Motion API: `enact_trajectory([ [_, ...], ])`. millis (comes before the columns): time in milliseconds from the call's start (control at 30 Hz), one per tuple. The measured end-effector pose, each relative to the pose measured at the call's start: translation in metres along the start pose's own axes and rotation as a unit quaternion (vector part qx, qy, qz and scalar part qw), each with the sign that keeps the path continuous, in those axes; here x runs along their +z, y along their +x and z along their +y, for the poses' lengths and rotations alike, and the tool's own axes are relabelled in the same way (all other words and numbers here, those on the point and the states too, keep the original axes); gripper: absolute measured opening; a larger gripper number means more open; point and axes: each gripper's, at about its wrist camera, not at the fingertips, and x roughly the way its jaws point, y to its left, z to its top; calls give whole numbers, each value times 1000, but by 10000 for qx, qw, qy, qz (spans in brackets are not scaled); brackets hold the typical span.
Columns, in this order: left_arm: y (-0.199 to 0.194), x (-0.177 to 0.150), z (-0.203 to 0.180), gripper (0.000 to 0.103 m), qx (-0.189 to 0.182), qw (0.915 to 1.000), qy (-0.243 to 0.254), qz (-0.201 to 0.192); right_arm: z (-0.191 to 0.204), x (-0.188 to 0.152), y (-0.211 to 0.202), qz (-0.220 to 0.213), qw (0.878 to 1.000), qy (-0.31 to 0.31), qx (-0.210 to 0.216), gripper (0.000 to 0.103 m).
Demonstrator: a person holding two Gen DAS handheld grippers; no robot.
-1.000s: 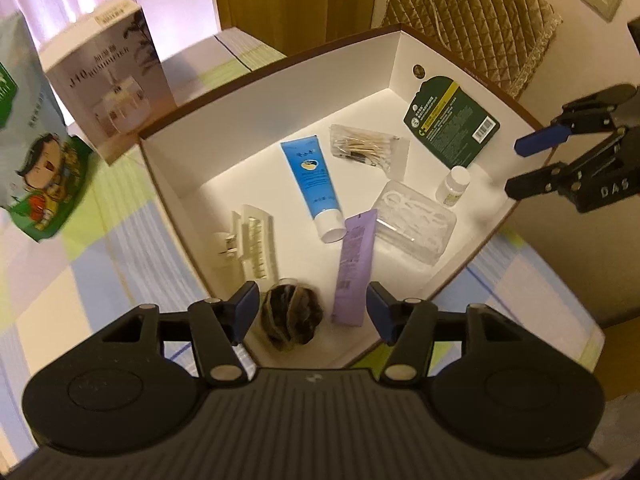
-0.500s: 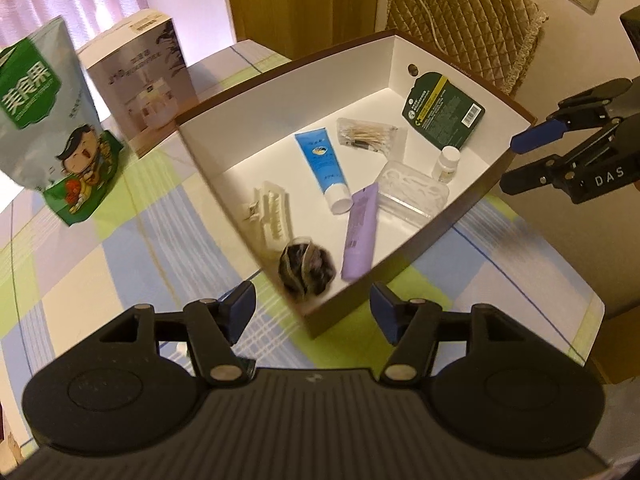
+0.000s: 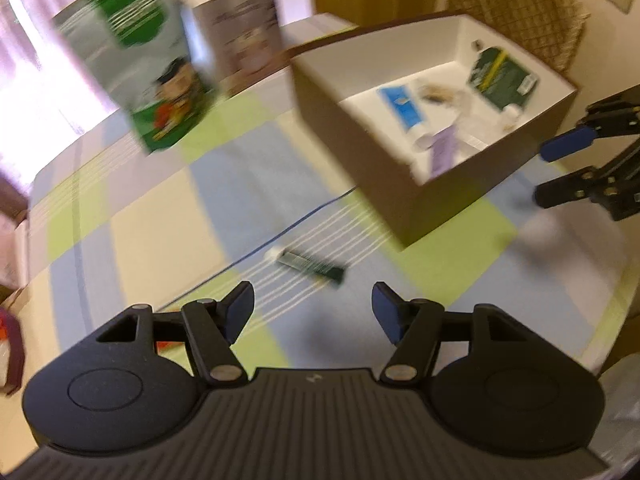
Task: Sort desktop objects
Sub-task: 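Withdraw both tools from the box toward the red candy and green lip balm, then grasp the red candy packet with the left gripper while the right grasps the green lip balm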
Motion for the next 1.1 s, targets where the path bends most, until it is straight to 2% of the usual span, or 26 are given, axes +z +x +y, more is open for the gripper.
enact_trajectory([
  [267, -1, -50, 59, 61, 501, 9975, -492, 108, 57, 2, 51, -333, 9993, -128, 145, 63],
  [367, 4, -61, 78, 61, 552, 9962, -663, 137, 74, 7, 77, -402, 9989, -171, 173, 63],
  [500, 13, -74, 100, 61, 550, 9945, -875, 189, 85, 15, 104, -589, 9979, -229, -173, 63],
  [633, 25, -80, 118, 61, 526, 9936, -974, 216, 81, 22, 122, -702, 9964, -21, -469, 63],
  [867, 53, -77, 136, 61, 450, 9947, -888, 269, 84, 26, 154, -677, 9942, -143, -821, 62],
  [900, 56, -76, 137, 61, 438, 9949, -872, 271, 84, 26, 159, -670, 9938, -170, -874, 61],
  [933, 60, -74, 139, 61, 422, 9950, -864, 267, 85, 26, 164, -665, 9935, -191, -905, 49],
  [967, 63, -72, 141, 61, 402, 9951, -864, 260, 85, 27, 170, -655, 9932, -206, -935, 44],
  [1100, 73, -68, 145, 61, 330, 9956, -841, 243, 79, 28, 186, -572, 9931, -185, -1003, 44],
])
